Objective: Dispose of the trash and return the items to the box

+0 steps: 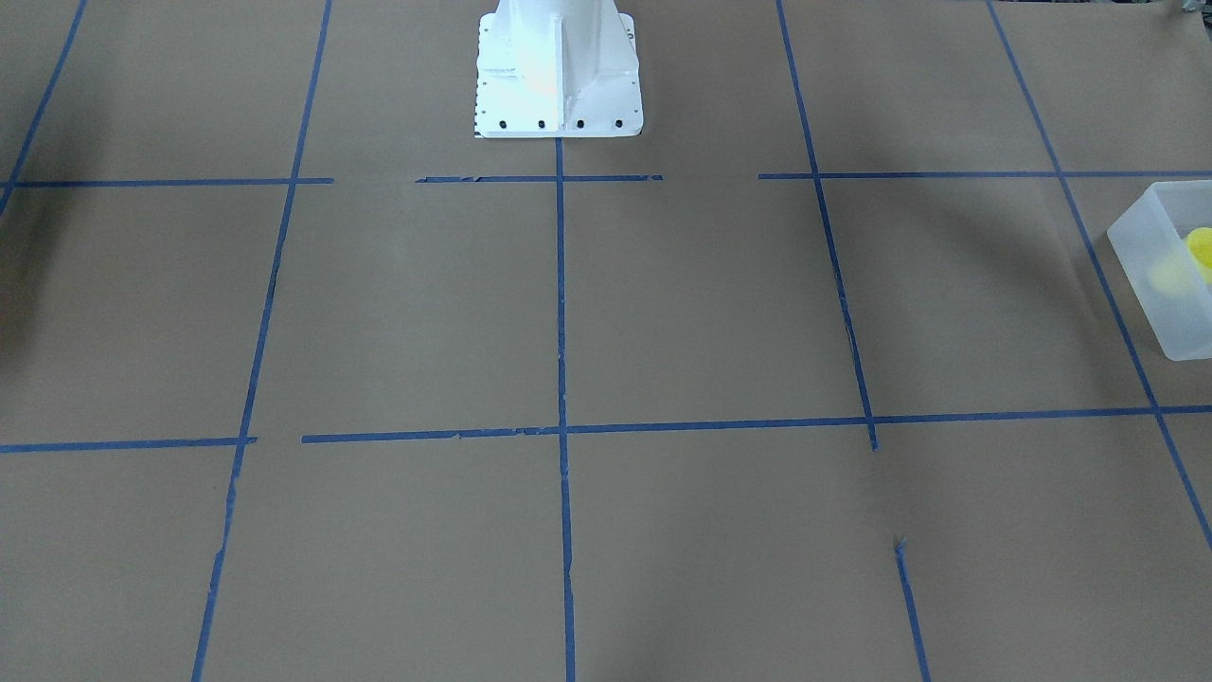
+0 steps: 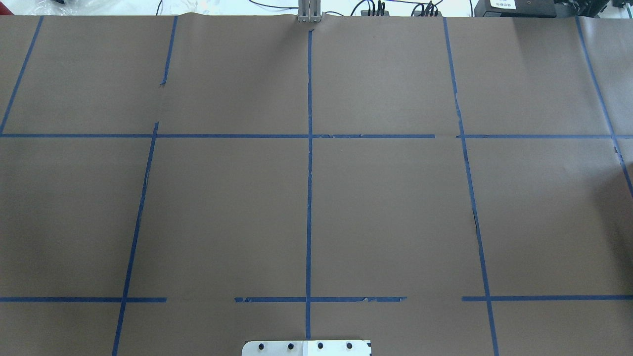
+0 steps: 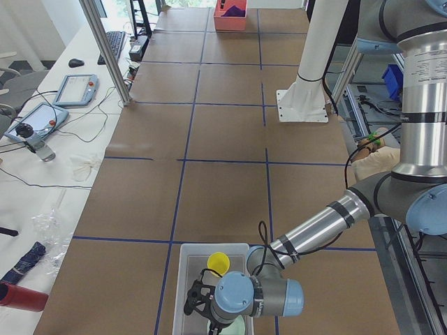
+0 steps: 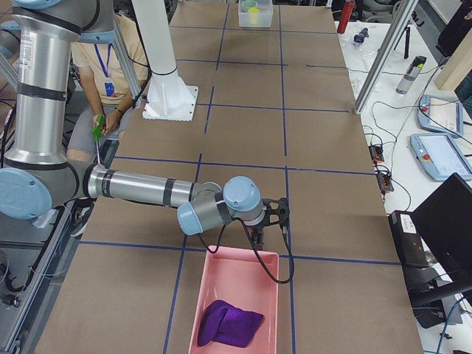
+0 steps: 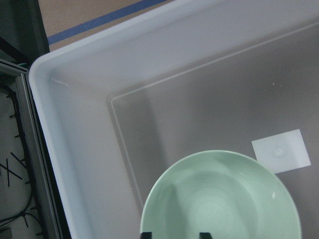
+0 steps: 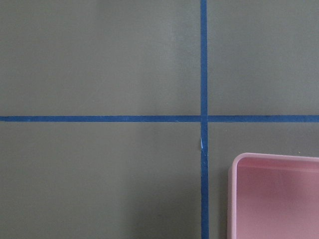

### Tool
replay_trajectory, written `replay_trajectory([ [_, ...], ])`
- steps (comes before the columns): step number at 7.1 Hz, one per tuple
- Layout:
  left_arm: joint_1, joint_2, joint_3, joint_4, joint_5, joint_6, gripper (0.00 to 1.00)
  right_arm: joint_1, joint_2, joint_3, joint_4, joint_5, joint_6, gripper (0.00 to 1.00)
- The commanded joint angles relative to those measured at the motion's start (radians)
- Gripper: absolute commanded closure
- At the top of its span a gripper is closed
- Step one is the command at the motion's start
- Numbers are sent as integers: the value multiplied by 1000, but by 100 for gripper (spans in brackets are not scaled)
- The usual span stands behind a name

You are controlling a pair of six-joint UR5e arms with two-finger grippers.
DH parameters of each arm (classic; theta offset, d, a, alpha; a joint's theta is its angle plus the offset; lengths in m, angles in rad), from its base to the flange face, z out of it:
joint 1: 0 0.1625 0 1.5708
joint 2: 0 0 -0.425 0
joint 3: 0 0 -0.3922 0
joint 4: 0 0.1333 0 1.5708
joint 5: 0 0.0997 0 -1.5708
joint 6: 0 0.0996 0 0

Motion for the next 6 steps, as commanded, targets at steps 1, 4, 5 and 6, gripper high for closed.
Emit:
replay_trajectory([
  [1,4,-14,-368,373,-4,-100,0,-17,-8,72,-73,25,24,0],
  [4,102,-19,-661,663,-215,-305,0,-94,-5,253,-338,23,9,0],
  [5,195,-17,-724,619,-213,-475,0,-94,-5,255,-338,25,9,0],
  [6,222,39,-732,508,-213,-507,0,-103,-4,252,-340,25,9,0],
])
